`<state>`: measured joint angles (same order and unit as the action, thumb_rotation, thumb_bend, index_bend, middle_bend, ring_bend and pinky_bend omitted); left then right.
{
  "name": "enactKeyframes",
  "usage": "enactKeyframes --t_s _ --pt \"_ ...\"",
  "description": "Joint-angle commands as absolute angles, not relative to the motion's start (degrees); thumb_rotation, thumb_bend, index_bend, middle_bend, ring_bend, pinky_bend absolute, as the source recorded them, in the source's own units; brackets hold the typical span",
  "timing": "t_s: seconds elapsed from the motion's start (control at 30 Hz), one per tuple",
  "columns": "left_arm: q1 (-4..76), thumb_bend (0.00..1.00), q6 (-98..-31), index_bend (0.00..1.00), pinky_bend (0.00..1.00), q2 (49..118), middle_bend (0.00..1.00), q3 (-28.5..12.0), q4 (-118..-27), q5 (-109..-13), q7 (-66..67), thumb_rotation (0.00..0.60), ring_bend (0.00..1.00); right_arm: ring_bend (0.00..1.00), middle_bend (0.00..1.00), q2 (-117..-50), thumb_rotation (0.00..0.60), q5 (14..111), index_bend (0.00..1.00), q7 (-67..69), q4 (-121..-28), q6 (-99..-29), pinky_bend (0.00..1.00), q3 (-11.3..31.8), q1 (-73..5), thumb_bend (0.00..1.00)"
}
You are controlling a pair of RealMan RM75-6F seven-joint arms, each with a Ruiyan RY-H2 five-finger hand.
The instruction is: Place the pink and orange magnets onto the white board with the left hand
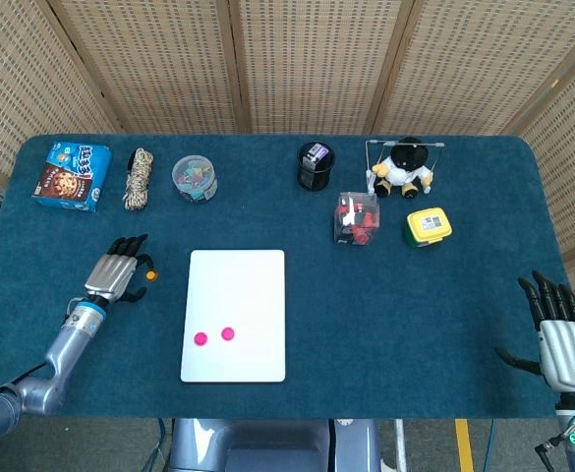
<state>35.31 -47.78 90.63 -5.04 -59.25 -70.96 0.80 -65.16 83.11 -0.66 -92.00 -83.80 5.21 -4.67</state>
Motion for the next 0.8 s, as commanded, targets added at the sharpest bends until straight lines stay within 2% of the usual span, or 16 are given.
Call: enactKeyframes --t_s 0.03,0.6,0.8 --pt "35.55 0.35 -47.57 0.35 0.00 90.95 0.00 -5.23 -58.82 -70.99 0.89 0.600 0.00 0.00 0.00 -65.13 0.600 83.05 0.00 -0.66 -92.02 -83.74 0.00 5.21 -4.68 0.00" --pt "35.99 0.35 -46.03 0.37 0.00 91.88 0.00 -5.58 -56.75 -70.89 0.75 0.600 0.00 0.00 0.00 -64.99 0.600 82.73 0.00 -0.68 -92.33 -83.40 0.00 5.19 -4.77 0.00" --pt "35.97 0.36 -45.81 0.51 0.00 92.37 0.00 -5.57 -56.24 -70.53 1.85 0.600 0.00 0.00 0.00 -64.95 0.600 82.68 0.00 -0.43 -92.31 -83.32 0.00 5.22 -4.81 0.00"
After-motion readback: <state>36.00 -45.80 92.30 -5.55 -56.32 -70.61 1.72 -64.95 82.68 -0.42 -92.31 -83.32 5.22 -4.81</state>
